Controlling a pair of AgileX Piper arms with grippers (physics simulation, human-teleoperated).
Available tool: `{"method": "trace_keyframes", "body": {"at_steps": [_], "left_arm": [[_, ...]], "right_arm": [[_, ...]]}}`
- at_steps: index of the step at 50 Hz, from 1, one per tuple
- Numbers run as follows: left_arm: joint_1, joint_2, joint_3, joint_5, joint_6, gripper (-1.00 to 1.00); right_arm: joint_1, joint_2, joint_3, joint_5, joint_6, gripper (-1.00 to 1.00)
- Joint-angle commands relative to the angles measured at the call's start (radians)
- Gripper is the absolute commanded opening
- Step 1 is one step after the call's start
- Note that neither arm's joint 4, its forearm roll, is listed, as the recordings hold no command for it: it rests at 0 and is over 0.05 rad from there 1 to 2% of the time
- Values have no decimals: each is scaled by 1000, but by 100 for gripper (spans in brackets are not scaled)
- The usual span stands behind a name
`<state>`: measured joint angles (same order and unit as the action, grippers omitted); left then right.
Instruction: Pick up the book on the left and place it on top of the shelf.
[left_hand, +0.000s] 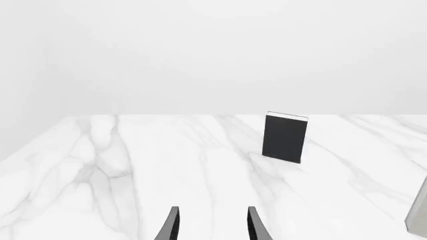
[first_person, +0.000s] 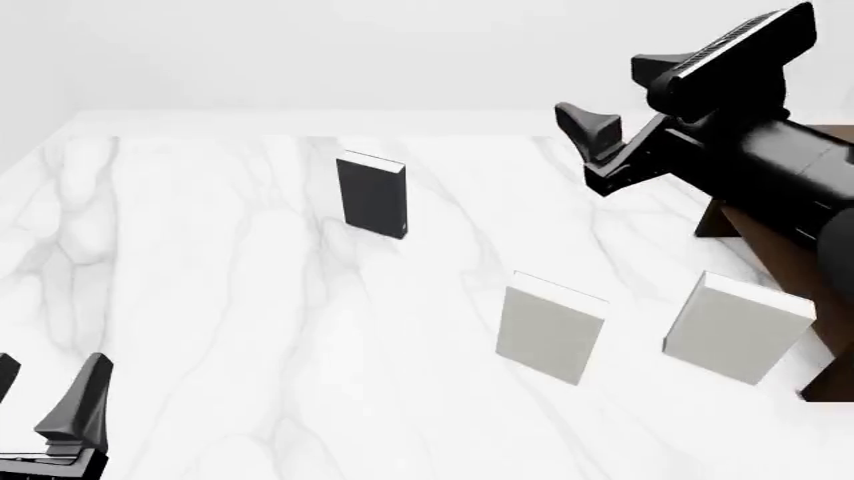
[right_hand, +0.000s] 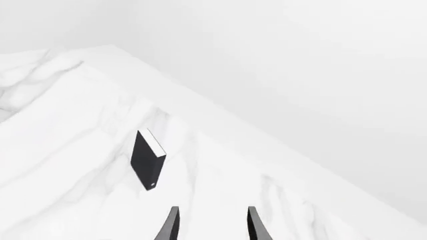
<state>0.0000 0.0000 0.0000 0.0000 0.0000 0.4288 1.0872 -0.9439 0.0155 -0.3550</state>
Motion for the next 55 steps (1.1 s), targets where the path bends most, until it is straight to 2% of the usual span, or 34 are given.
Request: {"method": "trace_keyframes", "body": {"at_steps": [1, 9, 31, 47, 55], "left_arm": [[0, 0, 0, 0, 0, 100], [0, 0, 0, 0, 0, 100], [0, 0, 0, 0, 0, 100], [0, 0, 0, 0, 0, 100], [0, 0, 0, 0, 0, 100]], "right_arm": [[39, 125, -55, -29, -23, 100], [47, 199, -94, -47, -33, 100], [82, 325, -134, -100, -1, 100], [91, 447, -205, -159, 40, 100], [101, 492, -211, -226, 98, 100]]}}
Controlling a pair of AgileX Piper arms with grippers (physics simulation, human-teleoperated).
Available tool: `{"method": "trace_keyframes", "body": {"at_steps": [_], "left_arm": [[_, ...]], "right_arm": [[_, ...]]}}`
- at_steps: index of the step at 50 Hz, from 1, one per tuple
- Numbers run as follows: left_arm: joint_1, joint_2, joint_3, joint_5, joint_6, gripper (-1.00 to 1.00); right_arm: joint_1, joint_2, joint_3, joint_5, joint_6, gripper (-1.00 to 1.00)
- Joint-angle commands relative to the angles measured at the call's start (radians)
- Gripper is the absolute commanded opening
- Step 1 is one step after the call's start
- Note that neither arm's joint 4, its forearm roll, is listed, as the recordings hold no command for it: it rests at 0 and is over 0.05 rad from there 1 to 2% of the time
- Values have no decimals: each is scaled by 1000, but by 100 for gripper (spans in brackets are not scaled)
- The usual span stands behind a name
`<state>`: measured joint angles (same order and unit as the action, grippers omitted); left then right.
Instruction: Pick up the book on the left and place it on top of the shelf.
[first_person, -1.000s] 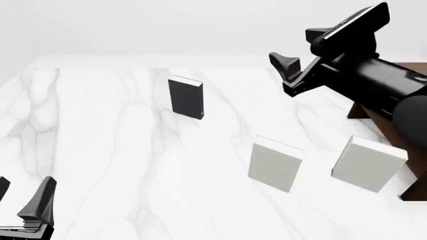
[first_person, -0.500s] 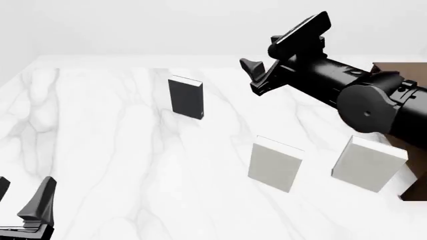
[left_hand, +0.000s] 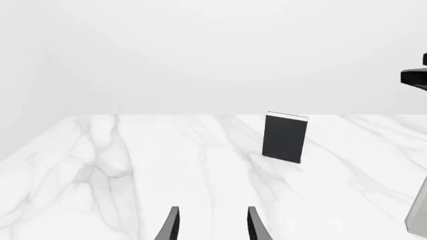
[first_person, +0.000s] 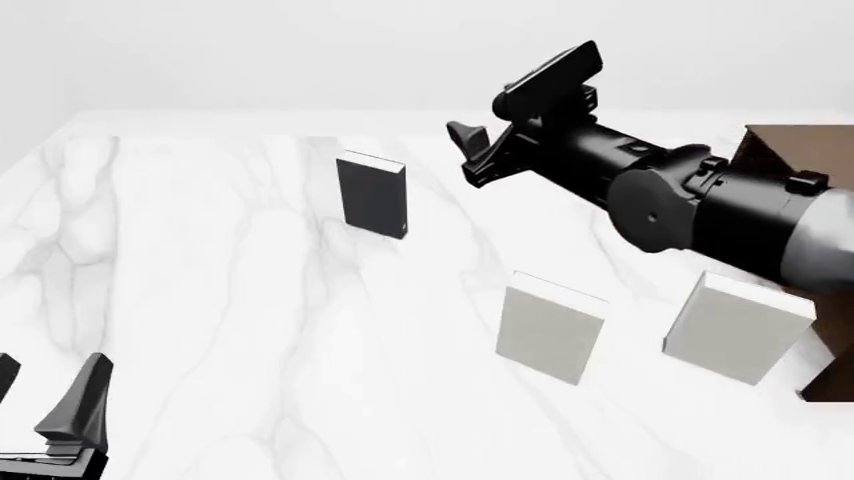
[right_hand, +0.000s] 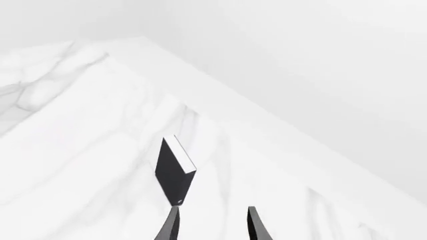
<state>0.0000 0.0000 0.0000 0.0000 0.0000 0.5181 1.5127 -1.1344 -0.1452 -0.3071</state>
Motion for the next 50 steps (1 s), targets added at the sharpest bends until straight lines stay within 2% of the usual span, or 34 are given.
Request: {"method": "trace_keyframes", "body": {"at_steps": [1, 14, 32, 43, 50], "left_arm": [[0, 0, 0, 0, 0, 100], [0, 0, 0, 0, 0, 100], [0, 0, 0, 0, 0, 100], [0, 0, 0, 0, 0, 100], [0, 0, 0, 0, 0, 100]], "right_arm": [[14, 74, -20, -75, 58, 100], [19, 142, -49, -101, 78, 100], [7, 248, -108, -105, 73, 100], [20, 299, -141, -126, 92, 100], [15, 327, -152, -151, 123, 100]]}}
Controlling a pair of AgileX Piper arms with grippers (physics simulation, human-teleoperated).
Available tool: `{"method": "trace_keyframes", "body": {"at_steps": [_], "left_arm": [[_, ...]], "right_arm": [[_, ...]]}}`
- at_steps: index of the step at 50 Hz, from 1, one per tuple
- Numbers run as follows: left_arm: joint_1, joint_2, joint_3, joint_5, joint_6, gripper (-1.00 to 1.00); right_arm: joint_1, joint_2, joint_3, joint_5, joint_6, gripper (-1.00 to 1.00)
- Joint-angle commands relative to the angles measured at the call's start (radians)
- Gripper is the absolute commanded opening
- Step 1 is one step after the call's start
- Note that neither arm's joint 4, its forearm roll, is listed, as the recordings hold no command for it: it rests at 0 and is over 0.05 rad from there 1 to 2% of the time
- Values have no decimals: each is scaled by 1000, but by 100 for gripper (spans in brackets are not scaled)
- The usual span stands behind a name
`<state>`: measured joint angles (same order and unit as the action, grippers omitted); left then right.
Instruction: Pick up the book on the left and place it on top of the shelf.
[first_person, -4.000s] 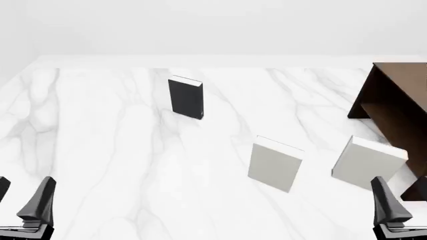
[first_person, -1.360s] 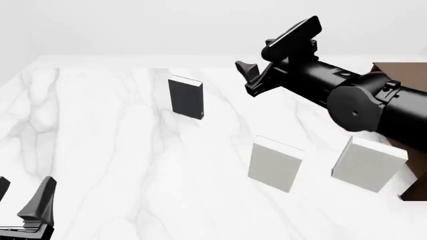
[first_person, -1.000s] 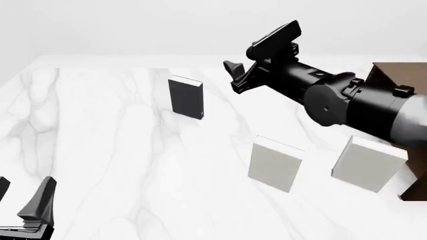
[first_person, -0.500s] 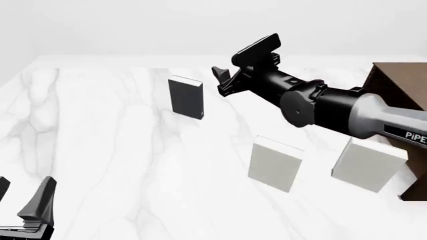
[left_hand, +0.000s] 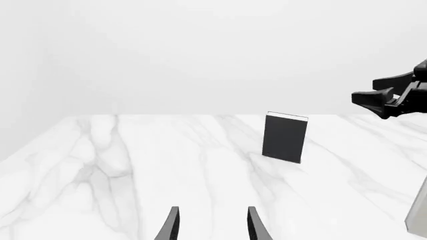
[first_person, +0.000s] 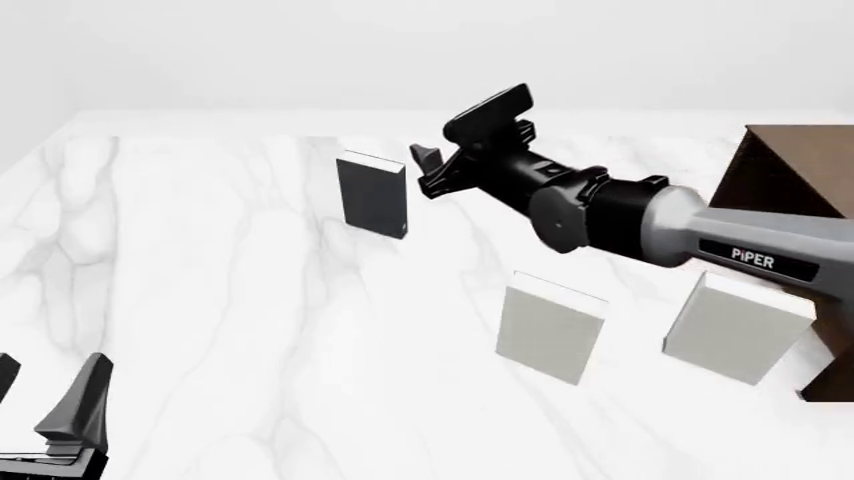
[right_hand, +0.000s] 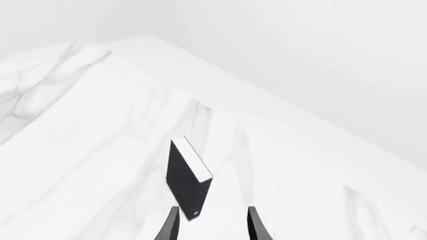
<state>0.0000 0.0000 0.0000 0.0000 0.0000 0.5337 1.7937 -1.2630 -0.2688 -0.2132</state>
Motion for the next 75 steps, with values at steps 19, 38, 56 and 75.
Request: {"method": "trace_keyframes", "body": {"at_steps": [19, 38, 56, 75], "left_arm": [[0, 0, 0, 0, 0, 100], [0, 0, 0, 0, 0, 100], [0, 0, 0, 0, 0, 100], [0, 0, 0, 0, 0, 100]], "right_arm": [[-9, 157, -114, -39, 44, 100], [4, 224, -172, -33, 52, 100], [-1, 305, -244, -33, 40, 100], [3, 379, -302, -30, 53, 100]]}}
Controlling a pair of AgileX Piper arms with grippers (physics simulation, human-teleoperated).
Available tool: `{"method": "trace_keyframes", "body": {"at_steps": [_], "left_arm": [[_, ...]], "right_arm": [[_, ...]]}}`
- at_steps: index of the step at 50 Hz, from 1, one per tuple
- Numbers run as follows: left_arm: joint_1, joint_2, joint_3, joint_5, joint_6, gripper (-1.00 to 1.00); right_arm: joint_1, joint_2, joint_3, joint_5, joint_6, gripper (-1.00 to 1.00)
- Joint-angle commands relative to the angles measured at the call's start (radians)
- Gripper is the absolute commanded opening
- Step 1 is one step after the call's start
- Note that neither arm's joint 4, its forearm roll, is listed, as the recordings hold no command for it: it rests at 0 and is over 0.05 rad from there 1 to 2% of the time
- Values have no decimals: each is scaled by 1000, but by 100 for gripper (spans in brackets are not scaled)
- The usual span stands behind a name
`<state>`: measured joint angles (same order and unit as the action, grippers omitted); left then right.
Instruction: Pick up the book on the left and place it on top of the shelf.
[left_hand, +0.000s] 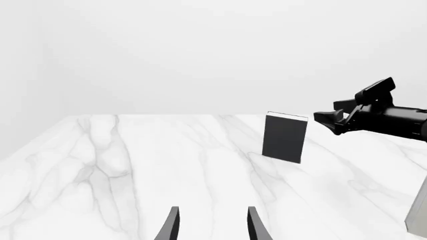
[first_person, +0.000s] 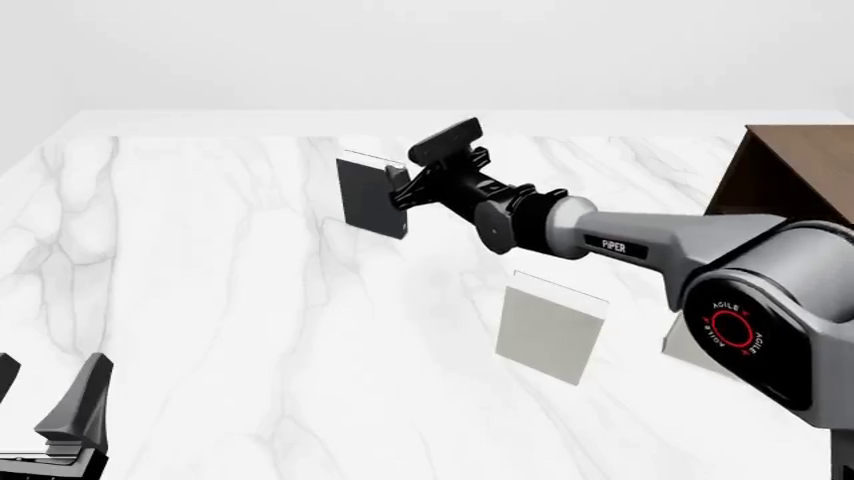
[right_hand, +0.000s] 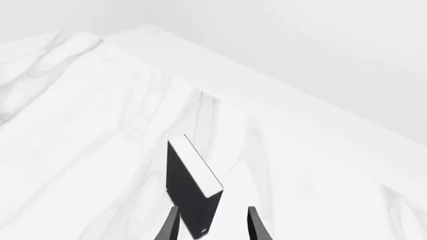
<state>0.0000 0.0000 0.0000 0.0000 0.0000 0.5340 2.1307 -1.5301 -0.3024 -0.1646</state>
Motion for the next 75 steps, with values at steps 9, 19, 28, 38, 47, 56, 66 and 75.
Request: {"method": "trace_keyframes", "body": {"at_steps": [9, 19, 28, 38, 47, 56, 66, 75], "left_arm": [[0, 0, 0, 0, 0, 100], [0, 0, 0, 0, 0, 100], [0, 0, 0, 0, 0, 100], [0, 0, 0, 0, 0, 100], [0, 0, 0, 0, 0, 100], [0, 0, 0, 0, 0, 100], [0, 0, 0, 0, 0, 100], [0, 0, 0, 0, 0, 100]], "right_arm": [[6, 73, -67, 11, 12, 100], [6, 116, -115, 25, 15, 100], [7, 151, -149, 35, 8, 100], [5, 190, -183, 44, 8, 100], [-3, 220, -215, 57, 6, 100], [0, 243, -235, 62, 9, 100], [3, 261, -258, 68, 11, 100], [1, 293, -301, 82, 12, 100]]}}
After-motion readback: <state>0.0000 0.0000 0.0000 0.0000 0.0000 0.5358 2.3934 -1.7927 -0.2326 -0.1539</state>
